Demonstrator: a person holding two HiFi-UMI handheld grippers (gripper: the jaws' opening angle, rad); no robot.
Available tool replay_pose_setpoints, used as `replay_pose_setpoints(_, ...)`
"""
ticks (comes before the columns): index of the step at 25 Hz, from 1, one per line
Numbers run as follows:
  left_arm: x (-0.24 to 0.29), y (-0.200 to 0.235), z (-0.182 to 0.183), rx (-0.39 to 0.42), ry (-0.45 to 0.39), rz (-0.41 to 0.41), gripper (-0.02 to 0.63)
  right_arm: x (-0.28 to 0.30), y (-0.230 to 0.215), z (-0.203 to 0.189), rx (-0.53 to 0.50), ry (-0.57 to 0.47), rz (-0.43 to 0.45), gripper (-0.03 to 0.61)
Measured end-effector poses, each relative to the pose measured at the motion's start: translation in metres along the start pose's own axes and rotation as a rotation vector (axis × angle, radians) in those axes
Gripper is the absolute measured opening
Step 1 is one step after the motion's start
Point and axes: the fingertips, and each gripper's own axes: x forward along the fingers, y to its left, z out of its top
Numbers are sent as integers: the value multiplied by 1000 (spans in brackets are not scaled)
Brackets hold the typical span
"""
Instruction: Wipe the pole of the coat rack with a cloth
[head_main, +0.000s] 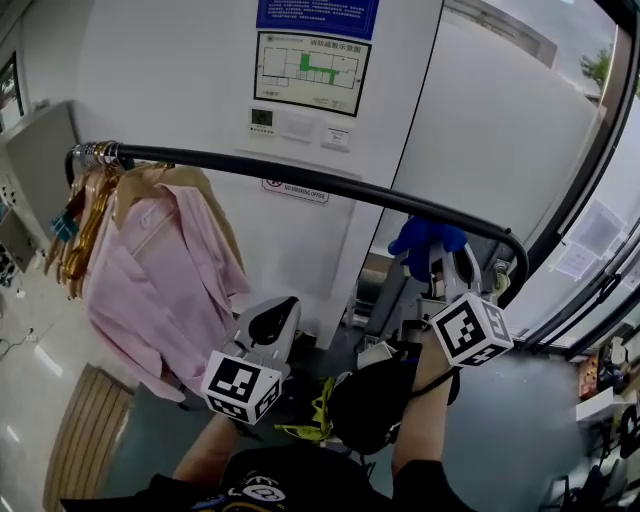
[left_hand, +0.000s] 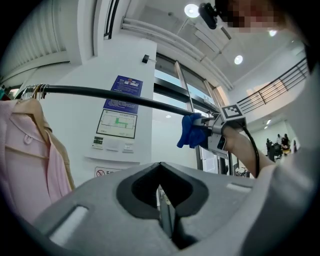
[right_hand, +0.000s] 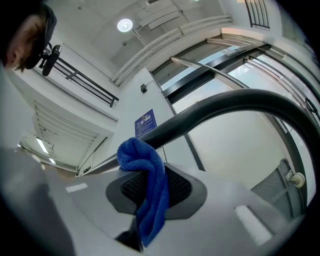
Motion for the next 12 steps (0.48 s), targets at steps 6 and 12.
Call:
replay_pose_setpoints(6, -23, 13, 6, 35, -7, 76, 5, 26, 45, -22, 30, 35, 115, 66)
replay_pose_setpoints(12, -62, 54, 13, 28, -18, 222, 5, 67, 119, -60, 59, 98, 275, 64)
